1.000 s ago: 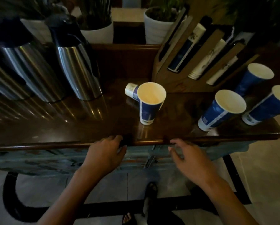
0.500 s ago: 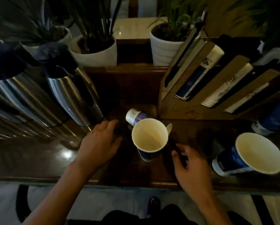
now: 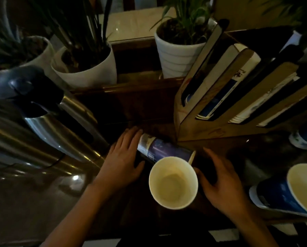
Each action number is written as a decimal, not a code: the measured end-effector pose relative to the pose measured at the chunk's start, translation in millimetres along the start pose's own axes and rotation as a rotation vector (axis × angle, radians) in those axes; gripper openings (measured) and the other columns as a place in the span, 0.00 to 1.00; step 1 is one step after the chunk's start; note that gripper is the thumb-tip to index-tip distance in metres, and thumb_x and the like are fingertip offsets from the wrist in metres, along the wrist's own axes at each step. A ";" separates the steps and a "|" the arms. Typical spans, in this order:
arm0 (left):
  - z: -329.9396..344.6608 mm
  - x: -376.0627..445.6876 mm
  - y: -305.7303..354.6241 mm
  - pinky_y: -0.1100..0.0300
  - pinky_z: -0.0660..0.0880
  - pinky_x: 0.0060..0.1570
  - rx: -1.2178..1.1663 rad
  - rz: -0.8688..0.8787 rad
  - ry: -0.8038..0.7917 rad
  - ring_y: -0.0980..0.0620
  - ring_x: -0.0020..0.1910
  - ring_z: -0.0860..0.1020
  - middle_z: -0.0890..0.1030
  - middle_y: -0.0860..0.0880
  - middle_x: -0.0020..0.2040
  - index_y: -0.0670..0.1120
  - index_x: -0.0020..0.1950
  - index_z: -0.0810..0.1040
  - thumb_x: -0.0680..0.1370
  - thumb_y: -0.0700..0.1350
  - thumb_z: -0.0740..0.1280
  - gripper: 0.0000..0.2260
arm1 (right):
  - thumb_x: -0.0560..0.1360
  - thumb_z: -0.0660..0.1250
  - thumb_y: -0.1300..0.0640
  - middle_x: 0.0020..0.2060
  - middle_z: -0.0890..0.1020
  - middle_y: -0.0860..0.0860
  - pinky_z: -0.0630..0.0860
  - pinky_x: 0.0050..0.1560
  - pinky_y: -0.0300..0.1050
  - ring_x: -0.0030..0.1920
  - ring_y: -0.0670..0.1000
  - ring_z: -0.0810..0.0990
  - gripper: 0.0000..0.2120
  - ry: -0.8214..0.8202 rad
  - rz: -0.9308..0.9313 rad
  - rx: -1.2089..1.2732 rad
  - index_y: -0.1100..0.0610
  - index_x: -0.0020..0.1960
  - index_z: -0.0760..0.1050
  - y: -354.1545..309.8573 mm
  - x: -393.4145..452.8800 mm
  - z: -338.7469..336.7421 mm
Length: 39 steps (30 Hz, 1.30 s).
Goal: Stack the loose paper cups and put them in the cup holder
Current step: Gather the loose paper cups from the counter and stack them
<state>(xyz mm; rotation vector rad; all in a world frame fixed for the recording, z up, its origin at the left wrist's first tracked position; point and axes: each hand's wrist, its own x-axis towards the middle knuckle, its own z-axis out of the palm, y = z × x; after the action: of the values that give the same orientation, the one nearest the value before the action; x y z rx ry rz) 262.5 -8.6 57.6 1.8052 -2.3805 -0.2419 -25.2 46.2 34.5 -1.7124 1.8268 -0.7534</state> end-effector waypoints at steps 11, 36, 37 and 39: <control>4.5 46.9 -9.0 0.43 0.68 0.69 0.109 0.335 -0.144 0.38 0.72 0.72 0.73 0.41 0.73 0.44 0.78 0.67 0.69 0.54 0.77 0.40 | 0.80 0.50 0.35 0.68 0.71 0.40 0.68 0.69 0.46 0.69 0.43 0.67 0.26 -0.067 -0.105 0.008 0.40 0.76 0.61 -24.6 30.6 -1.9; -33.1 66.3 0.9 0.67 0.73 0.59 -0.559 0.279 -0.117 0.63 0.60 0.75 0.75 0.60 0.62 0.56 0.69 0.70 0.66 0.48 0.82 0.35 | 0.64 0.75 0.33 0.65 0.72 0.48 0.76 0.57 0.48 0.62 0.52 0.74 0.42 -0.288 -0.181 -0.575 0.43 0.72 0.62 -90.1 69.1 -55.8; -45.2 67.0 2.0 0.73 0.72 0.58 -0.624 0.255 -0.120 0.66 0.60 0.75 0.75 0.64 0.61 0.59 0.67 0.69 0.65 0.48 0.83 0.36 | 0.63 0.75 0.33 0.64 0.72 0.47 0.76 0.55 0.47 0.61 0.52 0.75 0.42 -0.279 -0.182 -0.563 0.43 0.71 0.62 -98.0 67.9 -65.2; -66.9 67.6 5.0 0.76 0.71 0.54 -0.712 0.242 -0.110 0.67 0.60 0.75 0.77 0.66 0.59 0.63 0.63 0.70 0.64 0.48 0.82 0.34 | 0.62 0.74 0.30 0.63 0.72 0.45 0.75 0.55 0.46 0.59 0.49 0.74 0.44 -0.254 -0.197 -0.545 0.41 0.72 0.61 -113.3 67.4 -83.6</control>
<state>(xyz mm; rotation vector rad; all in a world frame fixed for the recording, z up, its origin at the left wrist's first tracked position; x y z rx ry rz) 253.8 -75.2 125.2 1.1887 -2.1385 -1.0216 -8.1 -22.4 173.7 -2.2324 1.8014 -0.0858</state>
